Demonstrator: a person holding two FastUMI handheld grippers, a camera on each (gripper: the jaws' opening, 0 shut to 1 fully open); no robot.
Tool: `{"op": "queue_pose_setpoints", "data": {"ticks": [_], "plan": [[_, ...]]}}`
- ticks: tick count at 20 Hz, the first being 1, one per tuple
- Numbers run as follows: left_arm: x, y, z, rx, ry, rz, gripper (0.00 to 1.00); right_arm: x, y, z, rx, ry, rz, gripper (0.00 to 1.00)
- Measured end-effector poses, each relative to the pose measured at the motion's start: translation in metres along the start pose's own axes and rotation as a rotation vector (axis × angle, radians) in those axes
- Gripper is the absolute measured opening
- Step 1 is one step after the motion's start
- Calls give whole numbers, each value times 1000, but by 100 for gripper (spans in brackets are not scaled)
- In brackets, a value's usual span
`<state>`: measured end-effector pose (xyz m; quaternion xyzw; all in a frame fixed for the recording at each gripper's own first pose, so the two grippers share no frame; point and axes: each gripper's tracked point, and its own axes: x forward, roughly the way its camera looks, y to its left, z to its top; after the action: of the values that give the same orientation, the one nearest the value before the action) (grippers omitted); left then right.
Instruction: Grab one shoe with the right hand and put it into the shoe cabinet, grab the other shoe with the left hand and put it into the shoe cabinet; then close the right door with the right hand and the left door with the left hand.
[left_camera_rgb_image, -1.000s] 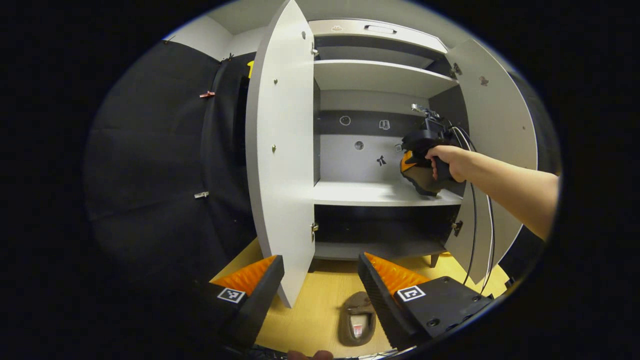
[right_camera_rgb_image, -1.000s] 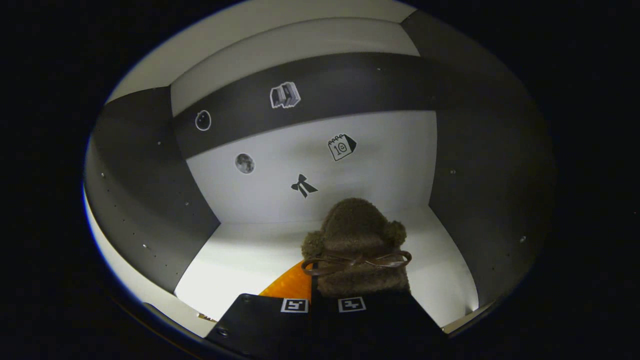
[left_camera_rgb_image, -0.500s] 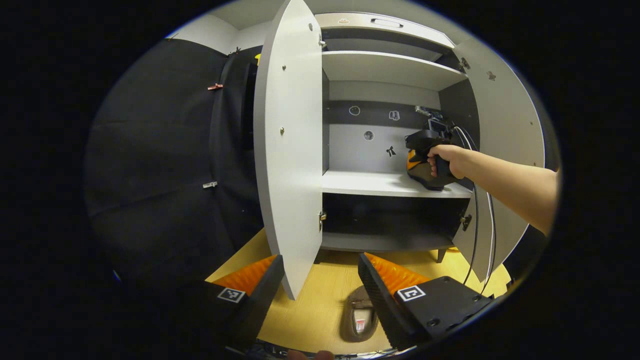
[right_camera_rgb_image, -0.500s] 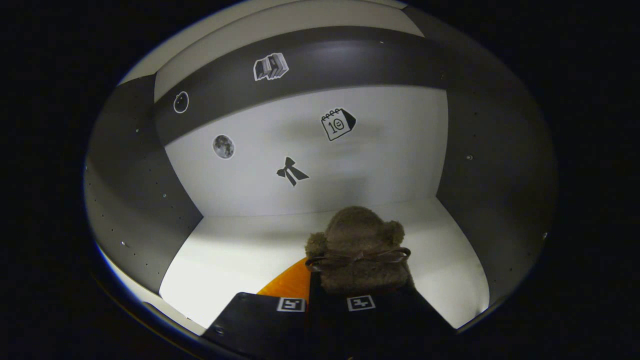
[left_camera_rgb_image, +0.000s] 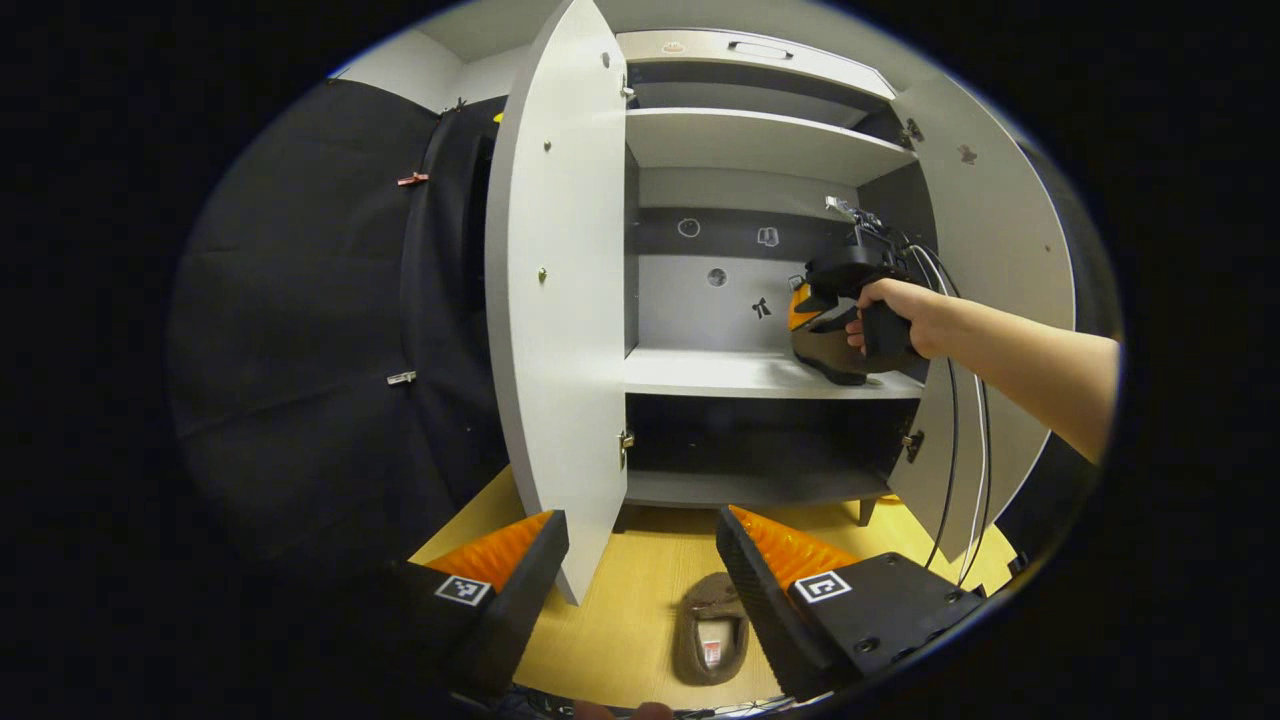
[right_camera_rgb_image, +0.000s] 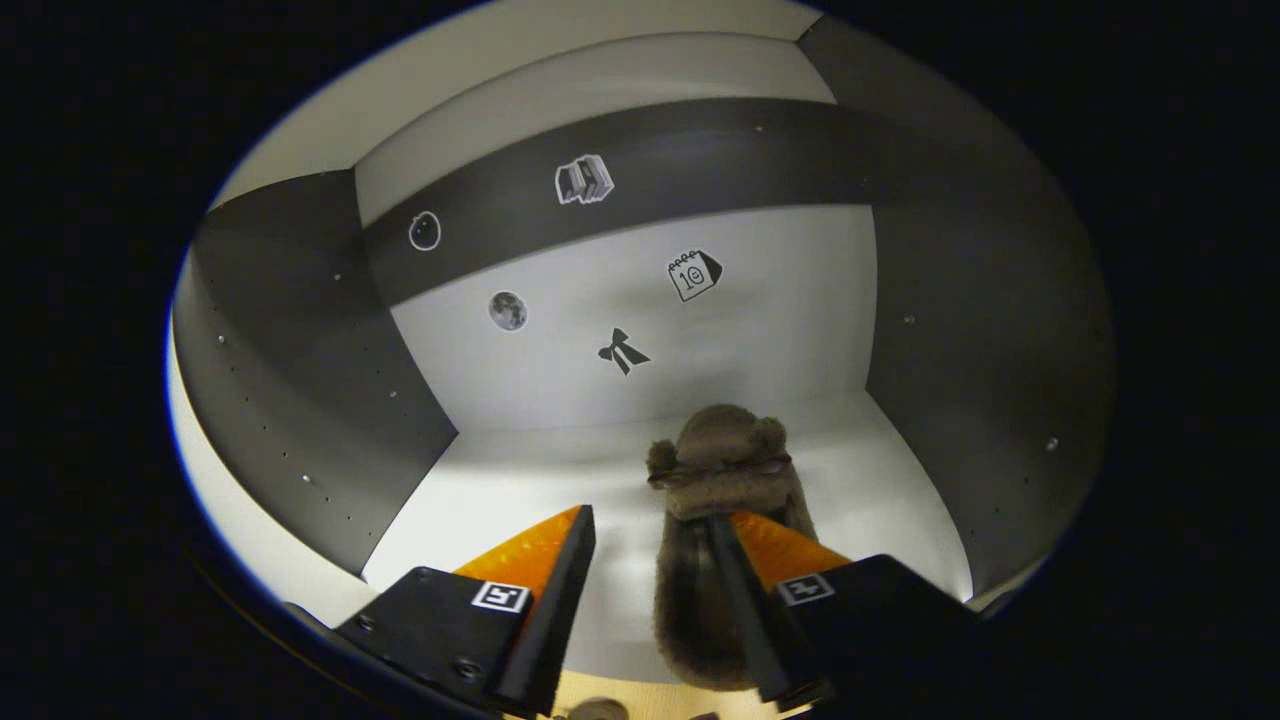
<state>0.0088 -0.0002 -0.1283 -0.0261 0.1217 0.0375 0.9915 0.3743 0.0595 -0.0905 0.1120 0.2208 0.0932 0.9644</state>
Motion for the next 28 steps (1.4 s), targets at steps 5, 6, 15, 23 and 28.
{"op": "queue_pose_setpoints", "data": {"ticks": [5,6,15,23,28], "plan": [[-4,-8,-5,11,10,-53,94,-66,13,7,37,-108,73,98],[-5,-9,-8,8,13,-62,94,-83,17,8,36,-135,92,98],[13,-38,-107,1,187,-244,94,-233,12,-16,-141,-381,17,98],[68,-63,-221,-19,416,-303,65,-317,-8,-28,-127,-399,-7,98],[114,-67,-262,29,481,-303,60,-337,-27,-39,-127,-376,-34,98]]}}
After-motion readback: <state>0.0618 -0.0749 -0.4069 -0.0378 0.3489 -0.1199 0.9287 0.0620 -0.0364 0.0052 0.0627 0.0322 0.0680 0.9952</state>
